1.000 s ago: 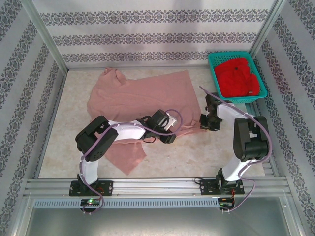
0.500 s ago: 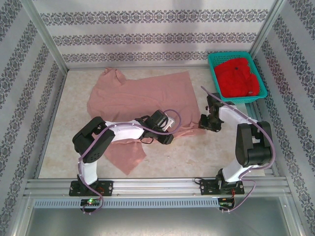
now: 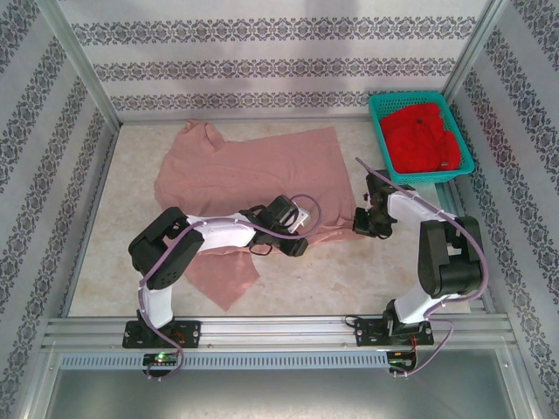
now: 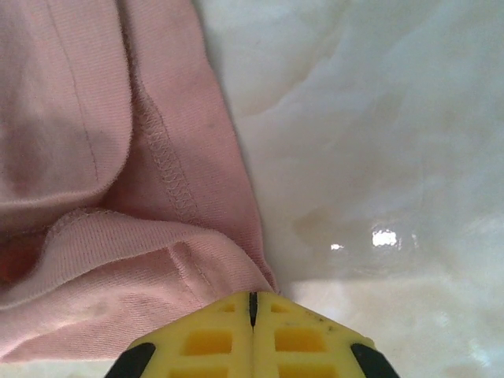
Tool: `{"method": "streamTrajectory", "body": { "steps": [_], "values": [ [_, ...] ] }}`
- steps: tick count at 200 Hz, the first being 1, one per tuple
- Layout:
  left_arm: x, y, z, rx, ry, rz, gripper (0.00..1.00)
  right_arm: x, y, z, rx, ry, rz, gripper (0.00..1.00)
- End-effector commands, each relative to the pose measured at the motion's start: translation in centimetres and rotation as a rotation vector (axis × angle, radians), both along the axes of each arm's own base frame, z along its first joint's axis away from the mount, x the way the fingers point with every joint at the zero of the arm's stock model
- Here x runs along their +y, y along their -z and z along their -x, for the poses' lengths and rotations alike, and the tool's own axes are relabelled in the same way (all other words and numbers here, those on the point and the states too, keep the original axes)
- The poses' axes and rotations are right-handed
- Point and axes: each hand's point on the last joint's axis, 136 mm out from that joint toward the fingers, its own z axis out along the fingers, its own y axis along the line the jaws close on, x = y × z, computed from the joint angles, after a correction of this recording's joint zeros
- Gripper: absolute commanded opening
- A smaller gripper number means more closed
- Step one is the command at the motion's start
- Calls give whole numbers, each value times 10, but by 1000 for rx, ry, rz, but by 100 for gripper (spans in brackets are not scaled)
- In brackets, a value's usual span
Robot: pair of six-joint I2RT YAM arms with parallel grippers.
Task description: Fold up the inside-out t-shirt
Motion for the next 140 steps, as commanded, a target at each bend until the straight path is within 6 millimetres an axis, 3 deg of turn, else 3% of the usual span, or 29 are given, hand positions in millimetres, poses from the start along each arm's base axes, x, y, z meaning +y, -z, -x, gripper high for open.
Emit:
{"method": "streamTrajectory", "body": {
  "steps": [1,40,66,86,95,112,140],
  "values": [
    [13,-2,4,24,-24,-22,47,-2,-8,-1,-21,5,0,0],
    [12,-8,3,18,-27,-10,47,-5,-35,6,-103,36,-8,0],
    [9,-7,4,27,-24,-2,48,-4,-36,9,-120,49,-19,0],
    [9,-6,5,30,-22,-2,48,2,-27,8,-85,33,-28,29],
    [9,-6,4,30,-22,-2,48,5,-22,7,-68,23,-27,37],
    [9,-7,4,28,-22,-3,48,11,-12,5,-50,13,-22,42],
    [8,-7,5,30,-23,2,49,18,7,2,4,-7,-11,40]
  ]
}}
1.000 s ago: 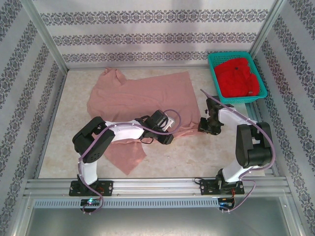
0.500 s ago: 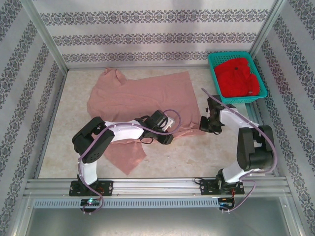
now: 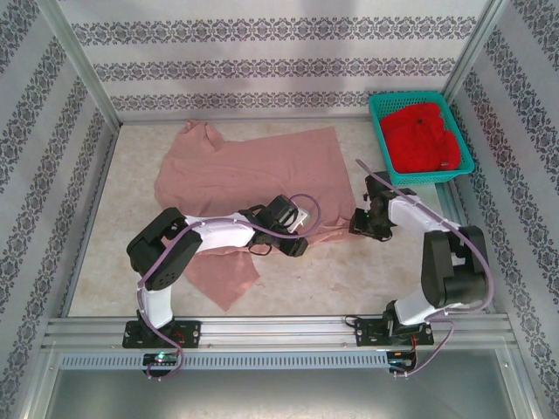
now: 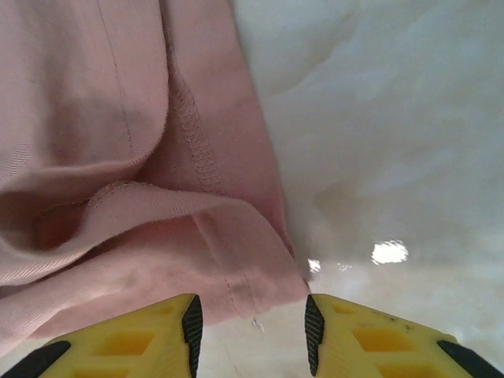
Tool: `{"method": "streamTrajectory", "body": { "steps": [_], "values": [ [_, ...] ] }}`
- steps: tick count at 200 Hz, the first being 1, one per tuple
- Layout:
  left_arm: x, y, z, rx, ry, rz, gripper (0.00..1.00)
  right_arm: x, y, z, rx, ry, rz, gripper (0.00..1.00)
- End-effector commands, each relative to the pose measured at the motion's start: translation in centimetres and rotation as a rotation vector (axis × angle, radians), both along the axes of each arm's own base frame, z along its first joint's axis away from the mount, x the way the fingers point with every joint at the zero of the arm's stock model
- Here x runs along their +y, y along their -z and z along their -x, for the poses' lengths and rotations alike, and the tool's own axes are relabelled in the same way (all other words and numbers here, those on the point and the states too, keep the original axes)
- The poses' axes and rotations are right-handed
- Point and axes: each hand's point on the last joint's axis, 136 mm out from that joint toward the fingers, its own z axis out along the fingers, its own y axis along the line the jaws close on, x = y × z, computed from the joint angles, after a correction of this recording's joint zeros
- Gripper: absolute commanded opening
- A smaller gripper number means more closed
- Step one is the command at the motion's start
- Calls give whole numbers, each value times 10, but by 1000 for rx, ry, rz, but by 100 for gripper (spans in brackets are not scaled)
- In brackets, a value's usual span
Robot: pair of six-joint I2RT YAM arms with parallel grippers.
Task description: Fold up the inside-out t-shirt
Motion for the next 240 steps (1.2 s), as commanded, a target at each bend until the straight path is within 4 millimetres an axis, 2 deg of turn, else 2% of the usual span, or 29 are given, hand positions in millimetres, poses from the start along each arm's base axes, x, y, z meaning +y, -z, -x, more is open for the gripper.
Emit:
{"method": "streamTrajectory", "body": {
  "steps": [1,36,59,101,132,147,163,175,212,228,240],
  "values": [
    [7,-4,3,25,-17,2,49,7,11,-4,32,-2,3,39],
    [10,-5,5,22,-18,-3,48,6,10,-6,26,-7,19,11],
    [10,-8,5,18,-19,3,49,1,2,-6,8,-8,36,1],
    [7,-21,2,-1,-19,19,52,4,-18,-7,-44,-8,7,0],
    [8,-59,-1,-53,-43,68,61,16,-38,-8,-112,4,-74,0],
    [17,-77,4,-68,-72,86,65,17,-46,-8,-137,12,-87,0],
    [42,-81,18,-44,-144,49,67,18,-50,-7,-148,5,-89,0],
    [76,-71,34,1,-240,-36,68,18,-51,-7,-152,-4,-88,0],
    [169,-49,113,184,-440,-301,68,20,-53,-10,-158,-47,-84,0],
    [192,-41,145,288,-505,-363,69,22,-54,-13,-167,-64,-93,0],
    [200,-35,163,358,-530,-375,71,25,-54,-17,-173,-71,-104,0]
  ]
}}
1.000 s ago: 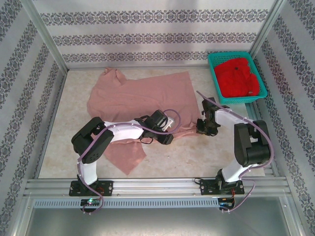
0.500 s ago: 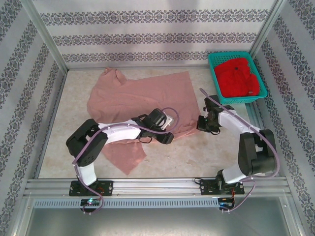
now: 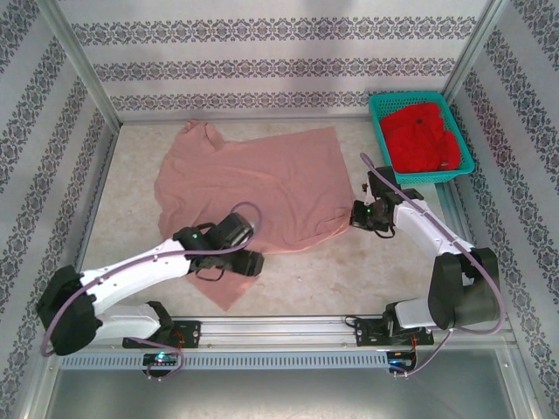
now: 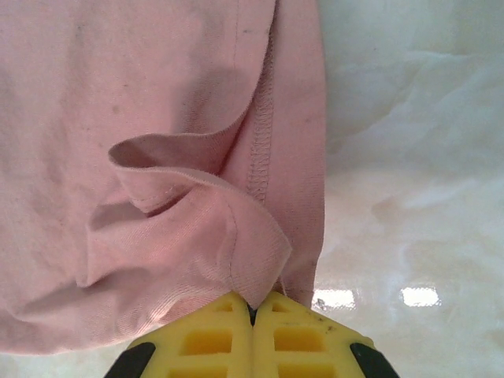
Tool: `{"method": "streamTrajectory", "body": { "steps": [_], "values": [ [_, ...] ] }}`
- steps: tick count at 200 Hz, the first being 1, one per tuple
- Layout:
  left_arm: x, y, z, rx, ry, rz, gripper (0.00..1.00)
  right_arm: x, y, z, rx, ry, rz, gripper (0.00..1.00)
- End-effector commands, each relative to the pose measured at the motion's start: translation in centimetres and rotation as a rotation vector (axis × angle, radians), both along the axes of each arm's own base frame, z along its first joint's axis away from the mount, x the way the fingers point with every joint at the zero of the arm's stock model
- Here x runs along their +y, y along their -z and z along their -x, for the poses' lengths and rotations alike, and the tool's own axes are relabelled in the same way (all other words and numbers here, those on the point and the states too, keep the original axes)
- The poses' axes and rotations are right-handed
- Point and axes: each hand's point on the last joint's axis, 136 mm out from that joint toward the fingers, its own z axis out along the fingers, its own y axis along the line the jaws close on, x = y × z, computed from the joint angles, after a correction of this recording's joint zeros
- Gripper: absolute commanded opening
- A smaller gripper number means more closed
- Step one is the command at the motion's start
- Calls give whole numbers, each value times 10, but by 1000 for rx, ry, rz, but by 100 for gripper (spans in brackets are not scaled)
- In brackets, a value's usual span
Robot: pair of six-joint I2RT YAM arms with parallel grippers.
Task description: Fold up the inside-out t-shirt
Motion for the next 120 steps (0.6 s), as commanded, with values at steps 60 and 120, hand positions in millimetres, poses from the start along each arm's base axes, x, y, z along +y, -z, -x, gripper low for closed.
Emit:
{"method": "streamTrajectory", "body": {
  "steps": [60,120],
  "values": [
    [40,61,85,381,-69,-202,71,16,-7,-9,-34,-81,-48,0],
    [38,93,84,404,-10,-276,37,10,-13,-4,-49,-73,-19,0]
  ]
}}
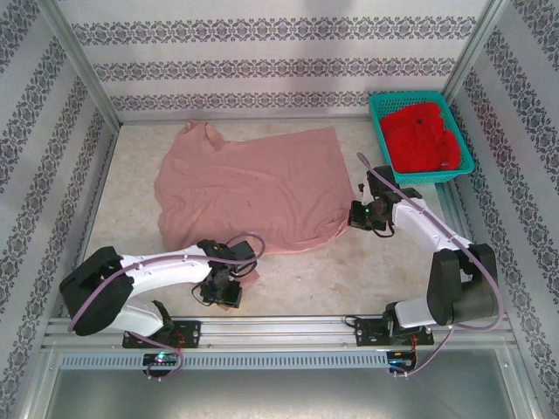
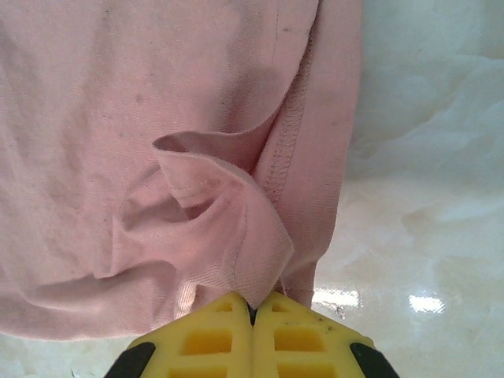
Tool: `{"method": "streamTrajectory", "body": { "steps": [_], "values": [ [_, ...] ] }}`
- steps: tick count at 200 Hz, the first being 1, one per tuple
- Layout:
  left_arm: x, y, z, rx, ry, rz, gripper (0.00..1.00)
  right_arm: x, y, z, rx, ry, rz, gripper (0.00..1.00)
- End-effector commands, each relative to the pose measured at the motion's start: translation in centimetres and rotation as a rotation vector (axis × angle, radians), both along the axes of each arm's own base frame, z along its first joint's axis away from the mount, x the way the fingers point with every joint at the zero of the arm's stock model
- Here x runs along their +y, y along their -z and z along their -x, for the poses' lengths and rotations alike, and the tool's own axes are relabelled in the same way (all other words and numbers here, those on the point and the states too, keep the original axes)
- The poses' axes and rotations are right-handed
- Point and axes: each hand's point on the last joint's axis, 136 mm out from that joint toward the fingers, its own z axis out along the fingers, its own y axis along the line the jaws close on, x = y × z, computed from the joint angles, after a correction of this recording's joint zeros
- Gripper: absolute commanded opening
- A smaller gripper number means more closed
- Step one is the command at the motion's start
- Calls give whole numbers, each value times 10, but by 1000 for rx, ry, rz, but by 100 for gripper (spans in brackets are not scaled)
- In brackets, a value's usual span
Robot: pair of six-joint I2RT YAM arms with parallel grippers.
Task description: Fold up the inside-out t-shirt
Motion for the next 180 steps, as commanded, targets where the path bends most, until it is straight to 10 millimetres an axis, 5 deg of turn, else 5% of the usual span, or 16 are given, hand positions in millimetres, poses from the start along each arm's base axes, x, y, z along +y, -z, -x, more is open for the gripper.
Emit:
{"method": "streamTrajectory", "body": {
  "steps": [1,36,50,63,94,112,150,180],
  "values": [
    [-7,14,4,14,45,20,36,2,-14,-2,-43,-18,10,0],
    [-1,6,-3,-42,71,10,13,-2,-12,1,-53,5,19,0],
    [3,-15,-20,-153,76,1,0,-4,-20,0,-88,18,17,0],
    [11,-48,-47,-328,63,-16,0,-4,-36,-6,-154,27,4,0],
    [39,-199,-131,-960,-49,-15,0,1,-116,-33,-436,64,-65,0],
    [64,-305,-153,-1297,-130,-35,0,-9,-173,-37,-587,103,-35,0],
    [102,-488,-131,-1722,-149,45,0,-28,-306,0,-903,139,11,0],
    [131,-576,-101,-1854,-126,66,0,-35,-391,54,-1104,138,-1,0]
  ]
}}
